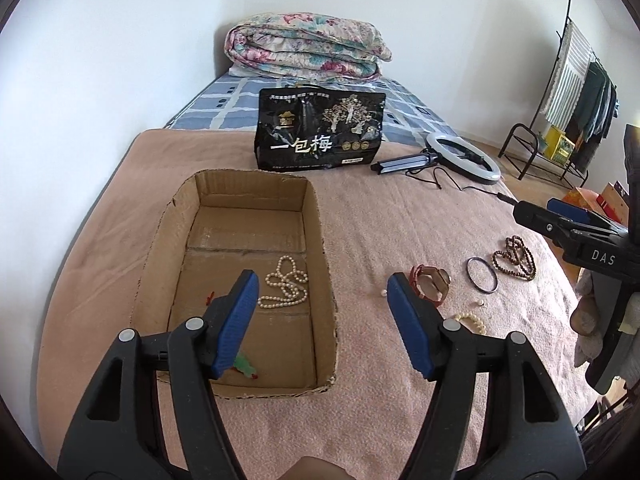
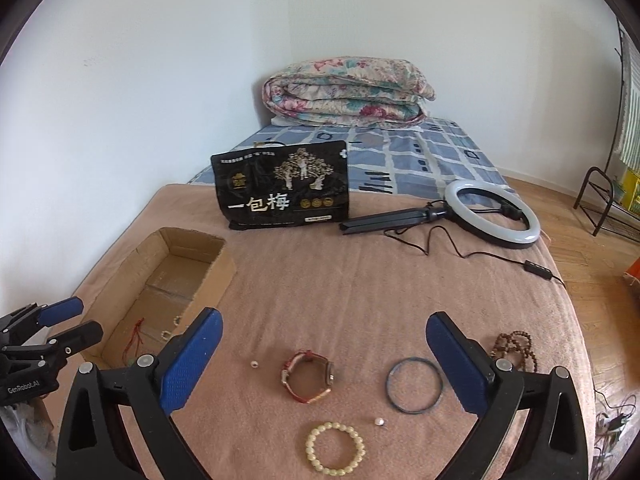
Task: Organize jewelry
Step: 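Move both tools back toward the remaining jewelry on the bed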
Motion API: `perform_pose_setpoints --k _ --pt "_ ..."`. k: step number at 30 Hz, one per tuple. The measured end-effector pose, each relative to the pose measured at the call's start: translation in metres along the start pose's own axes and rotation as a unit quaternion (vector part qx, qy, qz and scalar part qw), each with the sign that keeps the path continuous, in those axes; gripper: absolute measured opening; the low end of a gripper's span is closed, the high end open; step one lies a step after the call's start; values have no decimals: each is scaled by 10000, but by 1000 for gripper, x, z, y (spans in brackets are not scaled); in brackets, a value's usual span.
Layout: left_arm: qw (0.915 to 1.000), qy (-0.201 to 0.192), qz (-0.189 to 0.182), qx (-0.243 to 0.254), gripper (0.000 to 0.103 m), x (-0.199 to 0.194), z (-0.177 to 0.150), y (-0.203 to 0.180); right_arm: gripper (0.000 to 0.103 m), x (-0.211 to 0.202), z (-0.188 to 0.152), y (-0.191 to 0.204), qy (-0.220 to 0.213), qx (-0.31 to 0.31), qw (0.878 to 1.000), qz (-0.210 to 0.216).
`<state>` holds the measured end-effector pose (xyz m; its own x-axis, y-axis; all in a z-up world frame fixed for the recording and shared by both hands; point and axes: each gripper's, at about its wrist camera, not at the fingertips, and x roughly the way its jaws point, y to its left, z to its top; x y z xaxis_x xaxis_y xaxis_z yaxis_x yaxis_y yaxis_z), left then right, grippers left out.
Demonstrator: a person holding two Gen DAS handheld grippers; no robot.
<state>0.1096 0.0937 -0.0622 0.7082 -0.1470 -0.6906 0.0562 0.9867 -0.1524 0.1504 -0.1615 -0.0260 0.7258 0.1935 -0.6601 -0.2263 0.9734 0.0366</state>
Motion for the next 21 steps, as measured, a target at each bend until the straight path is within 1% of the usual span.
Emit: perform_pose_setpoints --k 2,3,4,9,13,18,21 --pt "9999 14 -57 96 70 2 1 -11 103 -4 -4 -14 15 16 9999 -135" --pt "9999 37 -98 125 73 3 1 -17 103 -5 -6 -21 30 30 9998 -196" --pt "9998 54 -149 155 74 5 1 -22 103 -7 -8 -28 50 56 9997 -246" --pt "9989 117 -238 393 74 15 1 -49 103 -15 -17 -60 119 89 9985 -524" --pt "9981 228 -345 464 74 25 0 -66 103 -18 -24 -85 170 152 9971 -729" --pt "9972 331 -401 539 74 38 -3 -82 103 -21 -30 -119 173 410 9946 -940" --pt "9966 448 -437 544 74 47 -5 -90 103 -18 -36 -141 261 551 9923 -1078"
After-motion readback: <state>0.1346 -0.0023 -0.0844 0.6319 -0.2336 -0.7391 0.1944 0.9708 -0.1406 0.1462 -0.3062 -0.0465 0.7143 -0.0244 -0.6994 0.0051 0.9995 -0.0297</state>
